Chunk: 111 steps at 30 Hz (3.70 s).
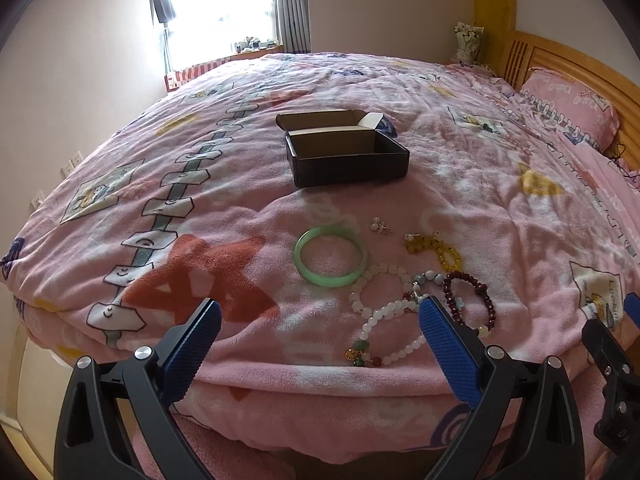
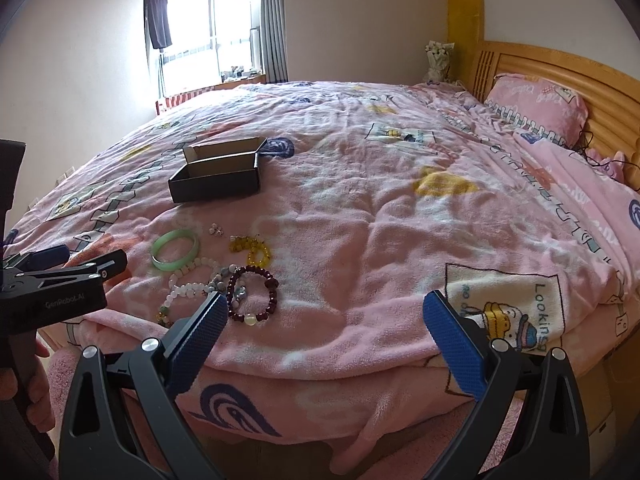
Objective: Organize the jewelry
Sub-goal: 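Grasp the green jade bangle with the left tool while the right tool grasps the dark red bead bracelet, then carry the green bangle and red bracelet into the black box and release both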
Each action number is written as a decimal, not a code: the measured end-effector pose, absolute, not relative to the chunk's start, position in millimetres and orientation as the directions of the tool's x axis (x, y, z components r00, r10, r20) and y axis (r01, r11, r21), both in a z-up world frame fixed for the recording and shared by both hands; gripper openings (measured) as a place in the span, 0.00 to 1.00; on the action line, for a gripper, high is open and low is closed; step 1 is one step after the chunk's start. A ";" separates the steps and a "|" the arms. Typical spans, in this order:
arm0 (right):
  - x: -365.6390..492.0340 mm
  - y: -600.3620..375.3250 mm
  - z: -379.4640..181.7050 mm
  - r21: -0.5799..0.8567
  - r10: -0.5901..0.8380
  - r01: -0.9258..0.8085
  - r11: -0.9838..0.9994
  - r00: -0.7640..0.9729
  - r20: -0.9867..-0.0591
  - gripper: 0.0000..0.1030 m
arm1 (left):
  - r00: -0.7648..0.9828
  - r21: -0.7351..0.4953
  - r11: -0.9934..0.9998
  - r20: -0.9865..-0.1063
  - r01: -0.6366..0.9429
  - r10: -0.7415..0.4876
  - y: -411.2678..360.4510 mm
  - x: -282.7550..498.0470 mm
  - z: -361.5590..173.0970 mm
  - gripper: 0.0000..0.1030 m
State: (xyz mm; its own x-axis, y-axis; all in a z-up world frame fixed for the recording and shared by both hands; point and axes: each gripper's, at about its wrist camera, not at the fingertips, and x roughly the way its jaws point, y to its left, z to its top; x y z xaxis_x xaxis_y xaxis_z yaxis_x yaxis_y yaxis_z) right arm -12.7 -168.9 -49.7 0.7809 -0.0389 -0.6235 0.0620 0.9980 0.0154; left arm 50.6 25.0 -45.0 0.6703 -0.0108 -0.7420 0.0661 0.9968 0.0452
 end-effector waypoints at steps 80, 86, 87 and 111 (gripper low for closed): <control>60.7 -160.5 -44.2 0.223 0.285 -0.182 0.958 0.700 -0.655 0.15 | 0.661 -0.051 0.992 -0.742 0.115 -0.115 60.3 134.2 -32.6 0.11; 77.7 -155.8 -7.5 0.209 0.295 -0.208 0.955 0.725 -0.622 0.15 | 0.688 -0.049 0.990 -0.715 0.133 -0.128 55.6 141.6 -2.0 0.11; 82.2 -154.4 -1.1 0.205 0.297 -0.215 0.955 0.730 -0.616 0.15 | 0.691 -0.051 0.989 -0.710 0.137 -0.133 54.9 144.8 3.0 0.11; 262.9 -85.6 43.5 0.105 0.303 -0.310 0.945 0.706 -0.640 0.15 | 0.691 -0.114 0.983 -0.700 0.142 -0.181 49.2 246.8 22.1 0.13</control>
